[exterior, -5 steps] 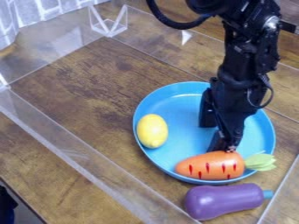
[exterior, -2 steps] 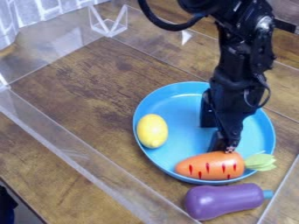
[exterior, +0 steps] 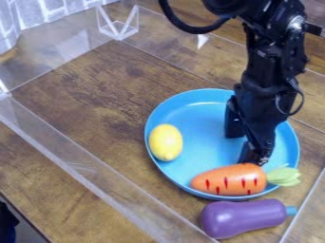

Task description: Move the carrot to the left side

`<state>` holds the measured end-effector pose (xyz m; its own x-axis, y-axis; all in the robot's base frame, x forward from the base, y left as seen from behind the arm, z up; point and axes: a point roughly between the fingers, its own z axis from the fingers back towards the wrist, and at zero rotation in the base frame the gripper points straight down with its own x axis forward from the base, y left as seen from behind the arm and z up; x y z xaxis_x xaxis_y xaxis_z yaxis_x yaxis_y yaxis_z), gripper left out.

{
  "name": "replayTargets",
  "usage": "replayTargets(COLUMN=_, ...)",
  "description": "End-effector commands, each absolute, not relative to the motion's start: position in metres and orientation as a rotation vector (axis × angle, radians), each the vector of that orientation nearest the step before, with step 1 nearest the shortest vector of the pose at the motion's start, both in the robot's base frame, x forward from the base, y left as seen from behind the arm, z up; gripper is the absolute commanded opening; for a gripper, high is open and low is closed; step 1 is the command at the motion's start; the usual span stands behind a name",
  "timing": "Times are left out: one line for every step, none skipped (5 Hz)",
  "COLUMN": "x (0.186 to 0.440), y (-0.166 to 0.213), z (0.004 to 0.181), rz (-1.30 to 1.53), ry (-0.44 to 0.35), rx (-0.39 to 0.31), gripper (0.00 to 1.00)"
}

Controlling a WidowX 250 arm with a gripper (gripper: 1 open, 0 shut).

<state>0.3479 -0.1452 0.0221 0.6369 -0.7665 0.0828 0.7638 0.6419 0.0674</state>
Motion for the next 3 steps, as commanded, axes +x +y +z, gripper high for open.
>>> replayTargets(x=0.3386, y=-0.1564, z=0.0121, rz=-0.871, ry=-0.09, rx=0.002, gripper=1.0)
replayTargets(x=0.3399, y=-0.154, z=0.0093, rz=-0.85, ry=-0.09, rx=-0.007, gripper=1.0)
replayTargets(x=0.3382, y=-0.1629, z=0.0072, rz=-0.871, ry=-0.09, rx=-0.019, gripper=1.0)
